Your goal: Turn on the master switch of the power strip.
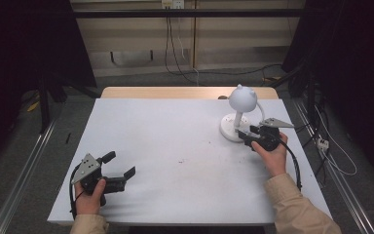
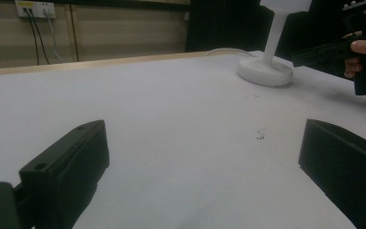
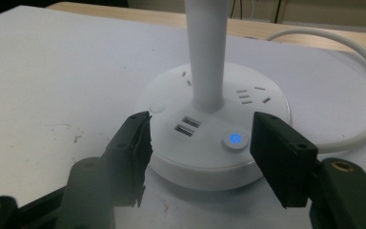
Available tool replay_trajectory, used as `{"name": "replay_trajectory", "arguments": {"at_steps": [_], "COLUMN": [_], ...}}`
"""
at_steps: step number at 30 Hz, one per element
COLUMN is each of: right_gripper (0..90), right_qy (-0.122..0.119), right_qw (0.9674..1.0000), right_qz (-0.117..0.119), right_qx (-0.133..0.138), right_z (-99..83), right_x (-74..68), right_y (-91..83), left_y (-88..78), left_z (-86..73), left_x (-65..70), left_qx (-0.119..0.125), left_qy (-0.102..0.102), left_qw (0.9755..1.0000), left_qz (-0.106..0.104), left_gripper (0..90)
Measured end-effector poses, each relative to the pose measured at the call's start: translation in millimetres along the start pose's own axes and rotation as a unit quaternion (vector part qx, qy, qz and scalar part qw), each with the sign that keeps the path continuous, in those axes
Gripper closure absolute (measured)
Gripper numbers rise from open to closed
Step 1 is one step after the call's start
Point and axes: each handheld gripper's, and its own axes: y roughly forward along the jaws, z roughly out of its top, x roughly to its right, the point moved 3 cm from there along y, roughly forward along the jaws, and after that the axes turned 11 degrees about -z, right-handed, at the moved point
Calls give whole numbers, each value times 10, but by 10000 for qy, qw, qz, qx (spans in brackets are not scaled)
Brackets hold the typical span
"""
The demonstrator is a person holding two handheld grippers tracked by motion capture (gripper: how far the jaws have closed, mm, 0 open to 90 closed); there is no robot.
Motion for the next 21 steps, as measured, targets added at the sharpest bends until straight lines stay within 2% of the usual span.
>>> {"name": "replay_trajectory", "arguments": {"at_steps": [3,13,21], "right_gripper": [352,256,225], "right_qy": [-16,-75,-60], "right_qw": [10000,9997,9993], "right_qz": [79,192,339], "right_qx": [-34,106,165], "right_z": [-21,-41,-62], "right_x": [-24,-50,-94], "right_y": [-40,-230,-338], "left_y": [-10,15,-8], "left_z": [3,19,14], "left_x": [-1,10,18], "left_qx": [12,23,27], "left_qy": [6,23,17], "left_qw": [10000,10000,10000], "left_qz": [3,-15,-5], "left_gripper": [27,27,27]}}
